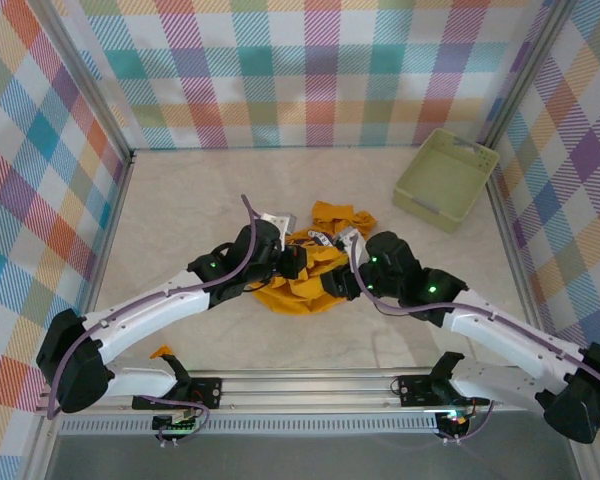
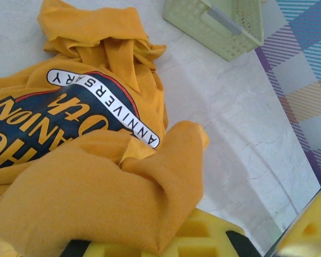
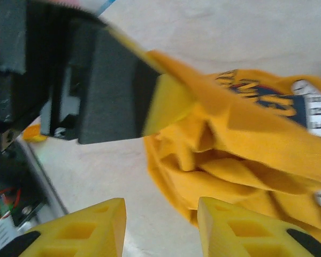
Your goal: Fold the inside-out t-shirt
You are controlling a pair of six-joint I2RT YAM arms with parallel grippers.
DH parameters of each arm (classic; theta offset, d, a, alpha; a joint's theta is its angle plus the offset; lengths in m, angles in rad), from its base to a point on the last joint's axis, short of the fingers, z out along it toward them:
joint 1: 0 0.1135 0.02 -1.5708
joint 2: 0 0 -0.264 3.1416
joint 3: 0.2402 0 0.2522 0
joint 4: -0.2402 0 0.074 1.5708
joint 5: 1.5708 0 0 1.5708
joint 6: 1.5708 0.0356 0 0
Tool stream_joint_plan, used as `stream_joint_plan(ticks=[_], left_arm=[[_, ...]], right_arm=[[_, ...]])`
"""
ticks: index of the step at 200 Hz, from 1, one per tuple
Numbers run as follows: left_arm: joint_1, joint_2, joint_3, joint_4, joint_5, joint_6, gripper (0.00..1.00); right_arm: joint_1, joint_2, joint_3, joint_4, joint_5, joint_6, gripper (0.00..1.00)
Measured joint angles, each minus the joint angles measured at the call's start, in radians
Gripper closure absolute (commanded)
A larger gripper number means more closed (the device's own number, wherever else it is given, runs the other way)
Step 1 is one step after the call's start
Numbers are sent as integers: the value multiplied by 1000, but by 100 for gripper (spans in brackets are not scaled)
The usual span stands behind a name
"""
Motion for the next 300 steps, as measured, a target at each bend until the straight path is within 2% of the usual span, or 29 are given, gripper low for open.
stream_joint_plan(ticks=[43, 132, 159, 181, 218, 229, 273, 300], left_arm=[[0, 3, 22, 0, 6, 0, 100], [0, -7, 24, 0, 6, 0, 100], [3, -11, 24, -1, 6, 0, 100], [5, -12, 24, -1, 6, 0, 100], [6, -12, 24, -1, 6, 0, 100], [7, -12, 24, -1, 6, 0, 100], [11, -12, 24, -1, 5, -1, 100], [11, -12, 24, -1, 3, -1, 100]], right_arm=[[1, 168, -8, 96, -23, 19, 65], [1, 243, -8, 245, 32, -5, 73], [1, 243, -8, 254, 76, -12, 68], [1, 240, -8, 255, 108, -15, 60], [-8, 240, -8, 255, 117, -12, 55], [-14, 240, -8, 256, 105, -11, 57], [-39, 240, -8, 265, 23, 2, 76], [-40, 240, -8, 273, 0, 4, 74]])
